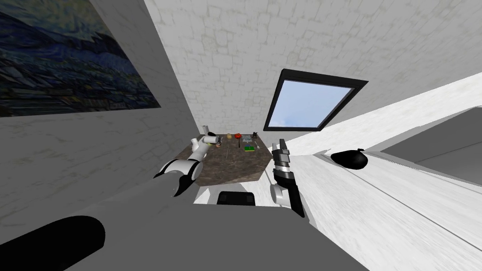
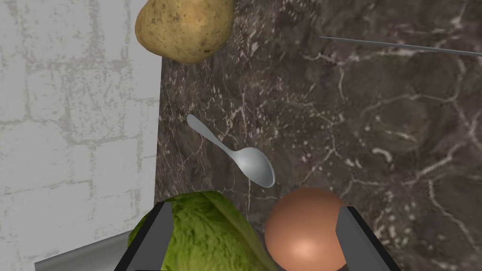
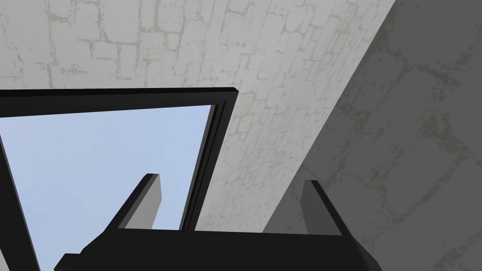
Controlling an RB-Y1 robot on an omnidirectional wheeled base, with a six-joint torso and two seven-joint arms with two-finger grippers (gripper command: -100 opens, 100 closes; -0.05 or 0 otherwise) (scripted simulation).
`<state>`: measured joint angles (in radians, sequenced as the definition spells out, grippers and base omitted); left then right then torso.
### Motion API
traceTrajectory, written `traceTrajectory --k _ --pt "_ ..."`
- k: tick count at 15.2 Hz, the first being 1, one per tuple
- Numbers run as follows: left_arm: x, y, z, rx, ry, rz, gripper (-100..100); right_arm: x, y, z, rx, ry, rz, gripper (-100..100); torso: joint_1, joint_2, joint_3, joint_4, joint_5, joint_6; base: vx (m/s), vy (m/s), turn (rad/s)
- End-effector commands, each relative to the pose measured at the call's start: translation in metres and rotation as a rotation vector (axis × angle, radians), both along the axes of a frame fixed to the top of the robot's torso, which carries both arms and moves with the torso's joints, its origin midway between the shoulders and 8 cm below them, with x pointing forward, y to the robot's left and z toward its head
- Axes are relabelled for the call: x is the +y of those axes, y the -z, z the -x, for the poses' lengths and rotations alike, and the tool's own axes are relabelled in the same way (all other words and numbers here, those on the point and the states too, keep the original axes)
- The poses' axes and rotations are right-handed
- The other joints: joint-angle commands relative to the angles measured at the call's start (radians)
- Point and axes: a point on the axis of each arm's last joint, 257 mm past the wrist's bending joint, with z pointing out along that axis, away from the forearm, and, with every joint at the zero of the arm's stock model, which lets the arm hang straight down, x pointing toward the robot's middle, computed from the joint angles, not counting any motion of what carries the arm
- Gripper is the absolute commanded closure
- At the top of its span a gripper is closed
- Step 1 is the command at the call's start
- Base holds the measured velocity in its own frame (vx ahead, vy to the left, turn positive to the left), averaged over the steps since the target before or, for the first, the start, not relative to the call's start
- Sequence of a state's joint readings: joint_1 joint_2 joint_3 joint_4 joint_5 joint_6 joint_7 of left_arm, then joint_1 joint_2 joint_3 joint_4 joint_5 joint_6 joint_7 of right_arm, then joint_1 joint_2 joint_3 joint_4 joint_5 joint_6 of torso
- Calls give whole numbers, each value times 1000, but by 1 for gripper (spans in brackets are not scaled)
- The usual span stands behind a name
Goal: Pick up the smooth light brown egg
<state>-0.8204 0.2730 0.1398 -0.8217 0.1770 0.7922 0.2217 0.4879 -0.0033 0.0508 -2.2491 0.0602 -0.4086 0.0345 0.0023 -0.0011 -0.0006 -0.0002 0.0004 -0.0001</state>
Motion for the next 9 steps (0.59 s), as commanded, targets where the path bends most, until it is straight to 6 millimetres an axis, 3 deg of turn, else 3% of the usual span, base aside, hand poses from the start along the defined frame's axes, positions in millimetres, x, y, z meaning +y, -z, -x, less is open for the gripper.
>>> traceTrajectory --k 1,2,3,9 --pt "-1 8 5 55 -6 11 -100 0 0 0 0 0 0 0 0 0 0 0 0 0 15 38 -42" --pt "-6 1 2 73 -8 21 -100 0 0 0 0 0 0 0 0 0 0 0 0 0 18 50 -51" --pt "-5 12 9 107 -12 23 -100 0 0 0 0 0 0 0 1 0 0 0 0 0 19 55 -42" --pt "-10 21 21 210 -24 44 -100 0 0 0 0 0 0 0 2 -1 -1 0 0 0 20 44 -24"
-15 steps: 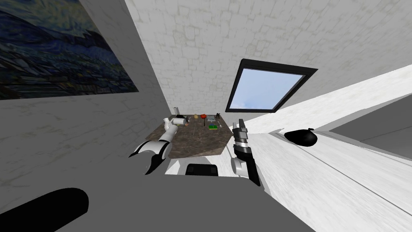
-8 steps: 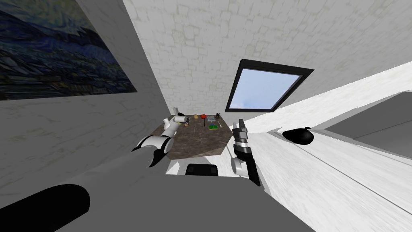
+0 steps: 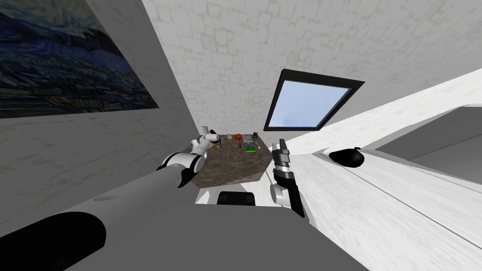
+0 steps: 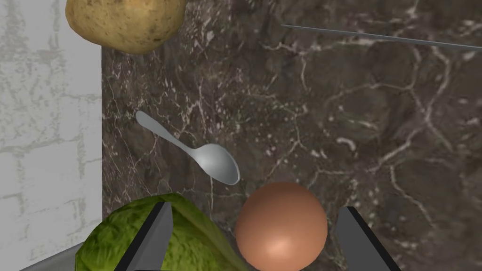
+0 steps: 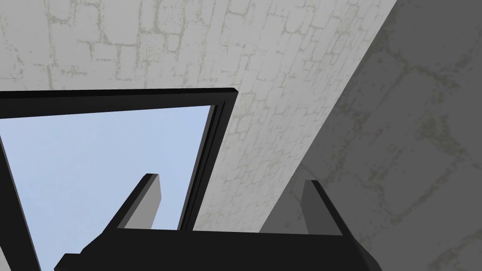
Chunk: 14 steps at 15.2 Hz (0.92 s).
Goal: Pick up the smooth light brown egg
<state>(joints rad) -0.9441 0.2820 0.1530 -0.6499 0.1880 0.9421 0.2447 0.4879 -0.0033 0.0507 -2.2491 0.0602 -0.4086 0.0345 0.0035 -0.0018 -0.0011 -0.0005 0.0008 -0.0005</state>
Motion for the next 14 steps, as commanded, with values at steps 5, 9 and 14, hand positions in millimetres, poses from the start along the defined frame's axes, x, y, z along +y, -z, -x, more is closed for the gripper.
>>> traceTrajectory --k 5,9,14 --pt "-6 11 20 137 -17 26 -100 0 0 0 0 0 0 0 0 -1 0 0 0 0 30 51 -21" --pt "-7 16 32 198 -26 36 -100 0 0 0 0 0 0 0 1 -1 0 0 0 0 27 53 -12" --pt "-13 23 37 224 -55 42 -100 0 0 0 0 0 0 0 2 0 0 0 0 1 22 75 -70"
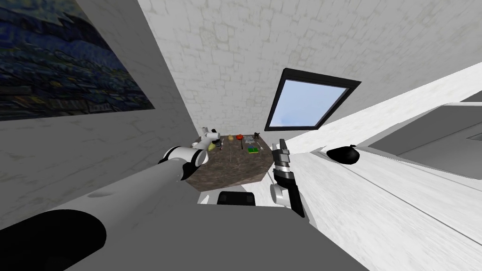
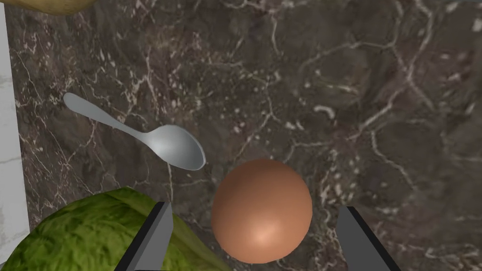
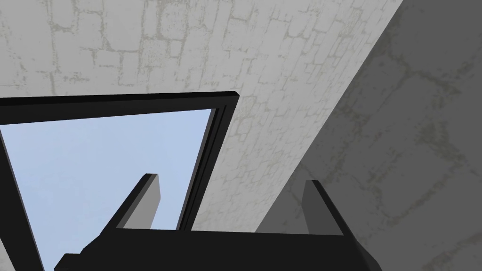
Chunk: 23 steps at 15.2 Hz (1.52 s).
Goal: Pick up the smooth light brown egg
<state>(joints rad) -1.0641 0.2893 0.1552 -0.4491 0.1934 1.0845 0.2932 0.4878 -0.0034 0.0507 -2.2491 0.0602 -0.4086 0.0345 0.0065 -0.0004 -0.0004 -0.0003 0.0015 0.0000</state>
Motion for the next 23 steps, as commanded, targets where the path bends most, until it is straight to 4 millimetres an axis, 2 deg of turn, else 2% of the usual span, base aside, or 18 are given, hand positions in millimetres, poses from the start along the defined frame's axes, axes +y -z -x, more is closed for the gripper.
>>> traceTrajectory --k 1,23 --pt "-8 3 0 3 -19 -5 -100 0 0 0 0 0 0 0 0 0 0 0 0 0 -21 143 -218" --pt "-47 15 3 -8 -231 -6 -100 0 0 0 0 0 0 0 3 2 1 1 1 0 -29 120 -147"
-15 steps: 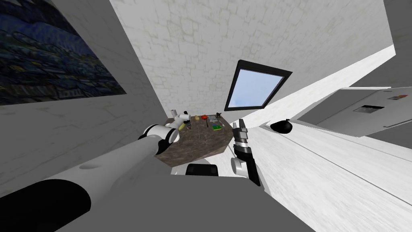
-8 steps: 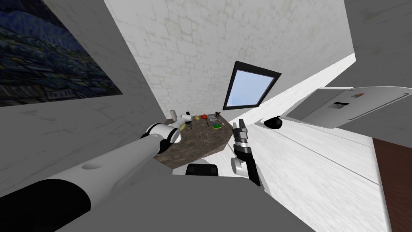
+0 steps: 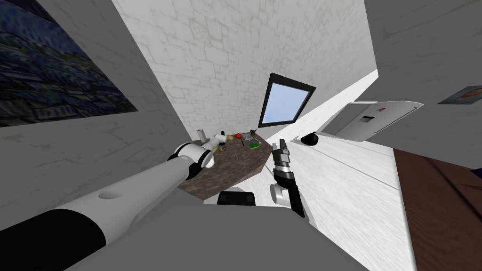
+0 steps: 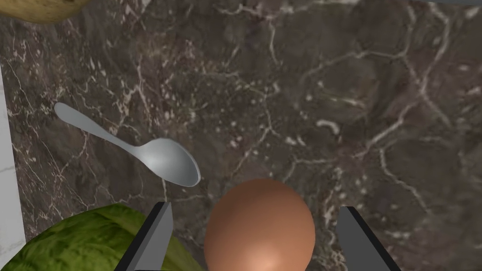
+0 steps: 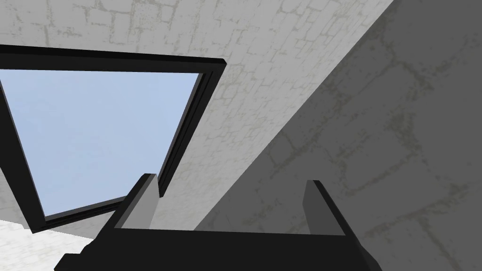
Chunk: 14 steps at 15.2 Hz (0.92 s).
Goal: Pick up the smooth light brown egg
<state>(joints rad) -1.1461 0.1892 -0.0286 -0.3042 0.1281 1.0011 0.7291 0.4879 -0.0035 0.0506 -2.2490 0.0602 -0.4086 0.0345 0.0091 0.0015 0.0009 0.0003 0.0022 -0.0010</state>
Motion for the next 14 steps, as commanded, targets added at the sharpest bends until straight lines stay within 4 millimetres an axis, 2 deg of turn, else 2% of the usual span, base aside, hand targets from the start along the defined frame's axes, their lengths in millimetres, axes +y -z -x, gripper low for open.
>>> traceTrajectory --k 1,2,7,11,14 --pt "0 0 0 0 0 0 -100 0 0 0 0 0 0 0 0 0 0 0 0 0 -25 53 -7" --pt "0 0 0 -1 -4 1 100 0 0 0 0 0 0 0 -2 -1 0 0 0 0 -10 22 -2" --pt "4 -1 0 3 14 4 100 0 0 0 0 0 0 0 -8 -3 -2 0 -2 0 0 -10 32" --pt "13 -3 -1 8 44 16 100 0 0 0 0 0 -1 0 -19 -7 -4 -1 -4 -1 55 -161 211" --pt "17 -5 -1 11 76 14 100 0 0 0 0 0 0 0 -18 -7 -4 -1 -4 1 38 -118 125"
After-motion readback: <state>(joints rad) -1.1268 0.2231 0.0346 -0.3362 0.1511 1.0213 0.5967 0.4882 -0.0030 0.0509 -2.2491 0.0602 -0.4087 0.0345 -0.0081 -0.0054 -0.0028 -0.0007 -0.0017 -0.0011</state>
